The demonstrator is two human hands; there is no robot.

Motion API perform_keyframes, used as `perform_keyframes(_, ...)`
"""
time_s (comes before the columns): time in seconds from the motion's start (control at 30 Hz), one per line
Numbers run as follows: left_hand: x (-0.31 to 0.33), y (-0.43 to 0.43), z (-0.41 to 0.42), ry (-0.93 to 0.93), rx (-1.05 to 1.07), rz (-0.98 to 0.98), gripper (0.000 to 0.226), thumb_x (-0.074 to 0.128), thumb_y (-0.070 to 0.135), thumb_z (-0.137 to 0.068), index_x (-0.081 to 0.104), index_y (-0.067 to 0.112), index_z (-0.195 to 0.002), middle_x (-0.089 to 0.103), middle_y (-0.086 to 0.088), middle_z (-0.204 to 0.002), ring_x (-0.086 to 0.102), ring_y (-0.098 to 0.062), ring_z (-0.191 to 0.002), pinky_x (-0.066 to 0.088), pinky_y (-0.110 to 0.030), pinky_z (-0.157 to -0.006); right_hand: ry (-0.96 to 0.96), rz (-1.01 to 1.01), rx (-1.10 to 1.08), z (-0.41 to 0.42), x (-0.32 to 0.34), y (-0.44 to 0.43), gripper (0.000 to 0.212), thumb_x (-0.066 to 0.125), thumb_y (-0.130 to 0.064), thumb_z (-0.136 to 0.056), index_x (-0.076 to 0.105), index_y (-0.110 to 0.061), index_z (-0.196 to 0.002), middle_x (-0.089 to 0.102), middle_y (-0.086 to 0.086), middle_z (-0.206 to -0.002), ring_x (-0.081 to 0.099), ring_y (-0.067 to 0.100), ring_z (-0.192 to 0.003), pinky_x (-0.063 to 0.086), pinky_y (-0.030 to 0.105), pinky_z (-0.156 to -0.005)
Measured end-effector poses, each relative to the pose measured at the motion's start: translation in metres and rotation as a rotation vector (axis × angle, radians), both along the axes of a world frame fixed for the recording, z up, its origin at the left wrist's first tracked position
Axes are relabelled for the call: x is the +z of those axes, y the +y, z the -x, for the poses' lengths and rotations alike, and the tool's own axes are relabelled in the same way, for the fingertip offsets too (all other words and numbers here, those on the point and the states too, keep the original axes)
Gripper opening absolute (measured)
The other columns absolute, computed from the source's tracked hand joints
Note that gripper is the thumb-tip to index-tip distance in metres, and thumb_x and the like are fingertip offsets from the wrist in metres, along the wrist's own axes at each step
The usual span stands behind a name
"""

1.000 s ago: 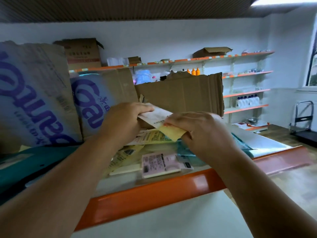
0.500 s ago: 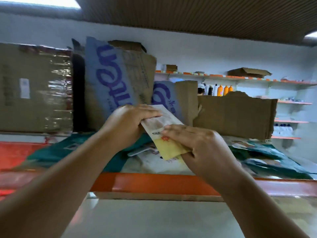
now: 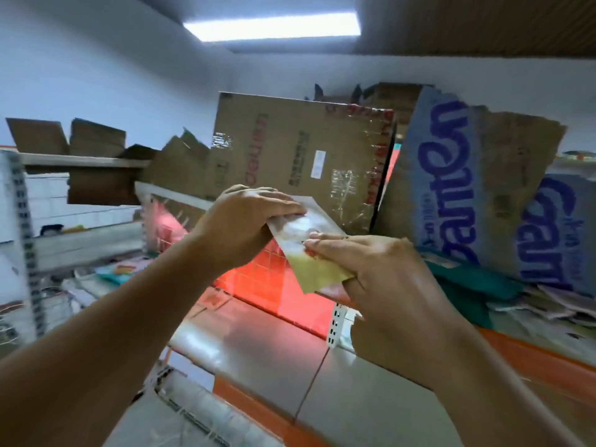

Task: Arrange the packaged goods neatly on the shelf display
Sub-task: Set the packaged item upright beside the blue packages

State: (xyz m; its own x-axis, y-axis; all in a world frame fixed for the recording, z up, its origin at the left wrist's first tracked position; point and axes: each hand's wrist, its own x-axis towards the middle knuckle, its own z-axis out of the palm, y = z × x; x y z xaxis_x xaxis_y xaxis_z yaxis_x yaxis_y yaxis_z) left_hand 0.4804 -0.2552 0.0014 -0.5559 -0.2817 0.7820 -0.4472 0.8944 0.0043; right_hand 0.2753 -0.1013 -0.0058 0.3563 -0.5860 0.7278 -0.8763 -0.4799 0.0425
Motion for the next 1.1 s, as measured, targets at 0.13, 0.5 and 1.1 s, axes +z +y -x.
perform_keyframes(0.13, -0.013, -0.002, -0.064, 0.000, 0.078, -0.068, 0.040, 0.052, 0.026, -0.087, 0.074, 0.028, -0.121, 0.070, 0.011, -0.125, 0.064, -0.006, -0.118, 0.053, -0.041, -0.096, -0.024, 0.065, 0.088, -0.062, -0.008, -0.027, 0.045, 0.057, -0.011, -0.079, 0.075, -0.029, -0.115, 0.071, -0.012, -0.120, 0.068, 0.009, -0.107, 0.059, 0.030, -0.084)
perform_keyframes(0.5, -0.049, -0.028, -0.147, 0.053, 0.309, -0.092, 0.046, 0.065, 0.009, -0.079, 0.074, 0.027, -0.120, 0.069, 0.011, -0.126, 0.067, -0.010, -0.112, 0.058, -0.037, -0.090, 0.014, 0.042, 0.178, -0.137, -0.052, -0.079, 0.043, 0.059, -0.004, -0.080, 0.077, -0.025, -0.112, 0.072, -0.008, -0.119, 0.066, 0.005, -0.112, 0.045, 0.014, -0.101)
perform_keyframes(1.1, -0.144, -0.206, -0.172, 0.095, 0.382, -0.711, 0.058, 0.068, -0.002, -0.085, 0.069, 0.040, -0.125, 0.072, 0.008, -0.118, 0.069, -0.007, -0.099, 0.059, -0.039, -0.090, 0.023, -0.047, 0.194, -0.155, -0.159, -0.278, 0.057, 0.037, -0.011, -0.077, 0.076, -0.030, -0.113, 0.072, -0.011, -0.118, 0.066, 0.008, -0.111, 0.044, 0.024, -0.101)
